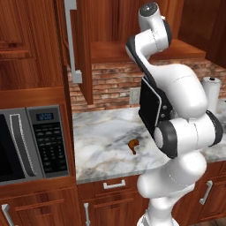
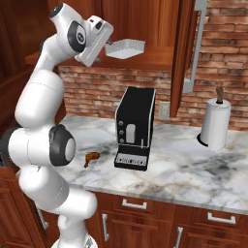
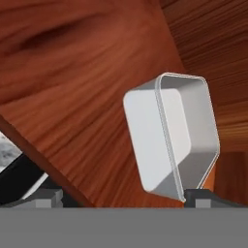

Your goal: Retrieve the tupperware from the cabinet, then place the raw meat into the tupperware to avoid contamination.

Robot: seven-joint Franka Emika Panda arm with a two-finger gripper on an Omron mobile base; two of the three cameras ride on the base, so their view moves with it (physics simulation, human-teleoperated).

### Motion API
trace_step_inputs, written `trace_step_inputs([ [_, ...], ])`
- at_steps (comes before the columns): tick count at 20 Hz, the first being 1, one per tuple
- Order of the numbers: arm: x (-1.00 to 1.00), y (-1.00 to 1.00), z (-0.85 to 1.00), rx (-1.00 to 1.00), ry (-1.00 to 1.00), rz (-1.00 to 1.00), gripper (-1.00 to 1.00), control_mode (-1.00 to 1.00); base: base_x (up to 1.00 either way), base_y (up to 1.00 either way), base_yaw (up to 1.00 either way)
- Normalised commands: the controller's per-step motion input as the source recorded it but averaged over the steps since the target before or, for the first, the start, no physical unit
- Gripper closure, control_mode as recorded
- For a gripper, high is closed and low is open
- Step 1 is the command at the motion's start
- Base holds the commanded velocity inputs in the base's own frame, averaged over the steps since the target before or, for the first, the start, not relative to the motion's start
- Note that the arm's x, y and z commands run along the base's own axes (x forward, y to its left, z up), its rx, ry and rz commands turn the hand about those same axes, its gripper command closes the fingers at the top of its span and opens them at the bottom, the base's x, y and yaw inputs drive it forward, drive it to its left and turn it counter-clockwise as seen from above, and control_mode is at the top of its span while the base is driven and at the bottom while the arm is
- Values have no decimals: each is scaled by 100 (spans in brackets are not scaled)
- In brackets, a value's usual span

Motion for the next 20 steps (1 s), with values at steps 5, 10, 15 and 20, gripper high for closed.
trace_step_inputs([
  [5, 41, -5, 0, 0, 0, 0, -100, -100, 0, 0, 0],
  [10, 40, -5, 0, 0, 0, 0, -100, -100, 0, 0, 0],
  [15, 35, -6, -3, 0, 1, 0, -100, -100, 0, 0, 0],
  [20, 30, -6, -5, 0, 2, 0, -100, -100, 0, 0, 0],
])
